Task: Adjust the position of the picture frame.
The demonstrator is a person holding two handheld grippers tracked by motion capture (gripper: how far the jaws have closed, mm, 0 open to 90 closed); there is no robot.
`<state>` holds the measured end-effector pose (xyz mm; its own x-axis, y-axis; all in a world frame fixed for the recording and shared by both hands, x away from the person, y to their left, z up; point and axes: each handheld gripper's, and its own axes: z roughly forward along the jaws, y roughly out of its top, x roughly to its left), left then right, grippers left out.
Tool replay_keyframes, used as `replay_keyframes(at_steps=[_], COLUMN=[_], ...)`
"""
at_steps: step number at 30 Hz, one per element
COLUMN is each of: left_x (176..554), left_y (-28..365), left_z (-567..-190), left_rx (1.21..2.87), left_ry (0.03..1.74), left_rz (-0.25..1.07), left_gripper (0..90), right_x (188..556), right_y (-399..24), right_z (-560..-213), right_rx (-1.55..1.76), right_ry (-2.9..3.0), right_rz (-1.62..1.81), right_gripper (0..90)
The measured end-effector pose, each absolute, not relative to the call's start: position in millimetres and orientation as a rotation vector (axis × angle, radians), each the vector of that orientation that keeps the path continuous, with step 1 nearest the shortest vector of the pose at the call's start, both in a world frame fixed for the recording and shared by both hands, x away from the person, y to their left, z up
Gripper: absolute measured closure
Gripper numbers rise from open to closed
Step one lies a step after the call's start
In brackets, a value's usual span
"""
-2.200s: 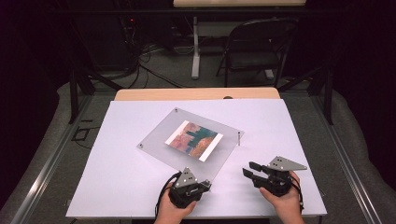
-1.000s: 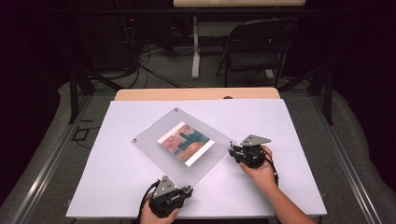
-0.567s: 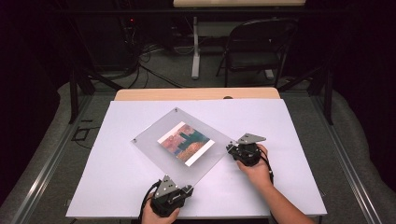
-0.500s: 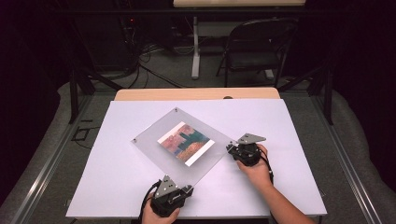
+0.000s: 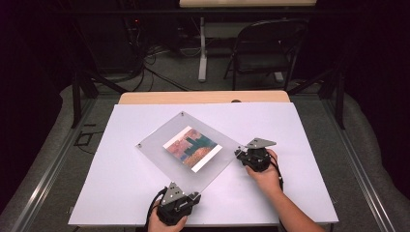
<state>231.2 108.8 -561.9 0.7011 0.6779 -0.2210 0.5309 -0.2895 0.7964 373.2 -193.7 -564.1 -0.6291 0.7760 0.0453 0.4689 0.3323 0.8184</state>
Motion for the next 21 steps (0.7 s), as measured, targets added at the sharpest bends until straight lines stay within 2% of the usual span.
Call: replay_keyframes(at_steps=[21], left_x=[232.4], left_y=[106.4], left_z=[-563.8], left_rx=[1.97], left_ry=[0.921], left_rz=[0.209], left_gripper=[84.9], right_x=[374.3], right_y=[-196.1], right_z=[-565.1], right_rx=[1.127], right_ry=[2.254], right_rz=[1.237], right_gripper=[84.5])
